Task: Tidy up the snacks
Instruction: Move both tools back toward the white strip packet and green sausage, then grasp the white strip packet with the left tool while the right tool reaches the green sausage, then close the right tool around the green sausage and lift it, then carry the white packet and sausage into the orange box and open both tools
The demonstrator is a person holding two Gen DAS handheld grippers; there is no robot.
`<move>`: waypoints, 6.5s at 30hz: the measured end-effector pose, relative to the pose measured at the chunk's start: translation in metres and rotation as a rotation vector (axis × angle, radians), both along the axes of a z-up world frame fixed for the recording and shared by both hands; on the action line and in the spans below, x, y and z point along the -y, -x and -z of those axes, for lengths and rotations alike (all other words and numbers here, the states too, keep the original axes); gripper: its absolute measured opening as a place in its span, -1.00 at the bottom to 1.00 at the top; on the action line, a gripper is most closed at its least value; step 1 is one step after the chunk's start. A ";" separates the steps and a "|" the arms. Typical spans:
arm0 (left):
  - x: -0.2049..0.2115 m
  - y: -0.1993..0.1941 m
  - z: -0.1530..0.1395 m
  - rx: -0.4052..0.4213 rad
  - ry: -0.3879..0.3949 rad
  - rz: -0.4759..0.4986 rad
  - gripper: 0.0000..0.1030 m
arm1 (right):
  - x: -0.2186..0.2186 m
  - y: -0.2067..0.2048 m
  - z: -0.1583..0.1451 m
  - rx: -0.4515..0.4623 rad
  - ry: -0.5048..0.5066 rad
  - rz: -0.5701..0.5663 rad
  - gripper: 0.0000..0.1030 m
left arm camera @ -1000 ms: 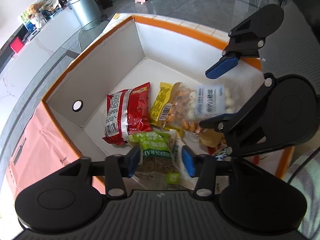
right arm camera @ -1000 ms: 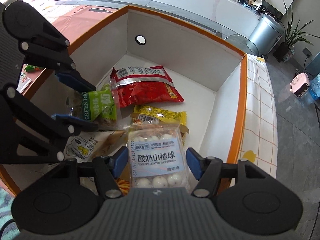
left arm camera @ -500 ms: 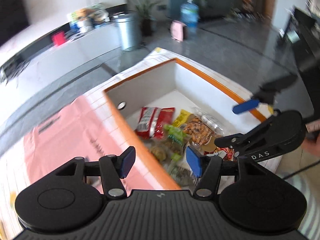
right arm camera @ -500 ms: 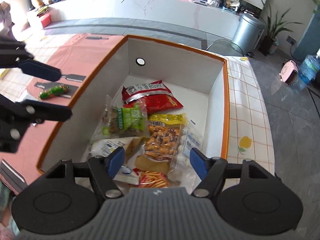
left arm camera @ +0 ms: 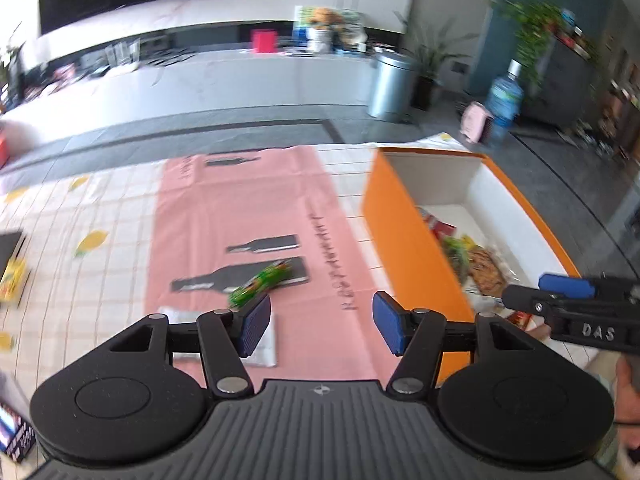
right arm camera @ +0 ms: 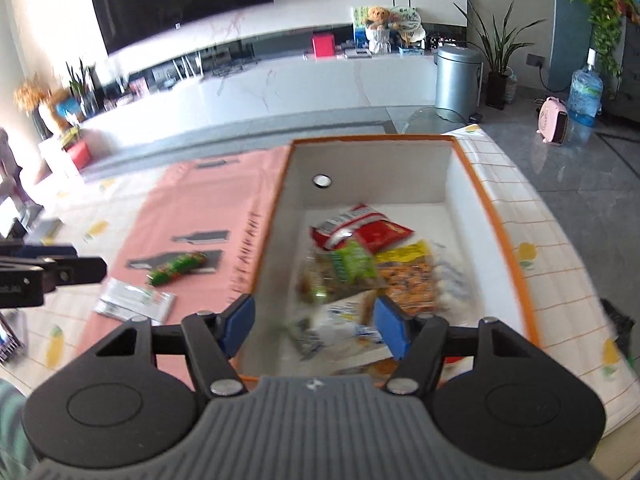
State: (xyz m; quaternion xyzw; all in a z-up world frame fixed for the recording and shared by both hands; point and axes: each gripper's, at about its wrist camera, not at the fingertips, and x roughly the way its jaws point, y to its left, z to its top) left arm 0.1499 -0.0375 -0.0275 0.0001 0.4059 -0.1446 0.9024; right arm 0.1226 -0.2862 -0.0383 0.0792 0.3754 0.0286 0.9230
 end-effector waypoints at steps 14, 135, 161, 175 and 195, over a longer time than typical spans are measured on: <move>-0.077 0.003 0.045 -0.103 0.055 -0.176 0.34 | -0.117 -0.006 0.045 0.023 -0.010 -0.109 -0.16; -0.094 -0.053 0.131 -0.158 0.037 -0.042 0.18 | -0.170 -0.102 0.133 -0.106 0.241 -0.388 -0.35; -0.057 -0.024 0.131 -0.141 -0.145 -0.111 0.23 | -0.149 -0.062 0.137 -0.081 0.104 -0.217 -0.49; -0.049 -0.020 0.106 -0.091 -0.121 -0.131 0.05 | -0.133 -0.056 0.125 -0.065 0.034 -0.209 -0.62; 0.054 0.008 -0.016 0.079 0.042 0.112 0.05 | -0.013 0.014 0.008 0.133 -0.017 -0.044 -0.62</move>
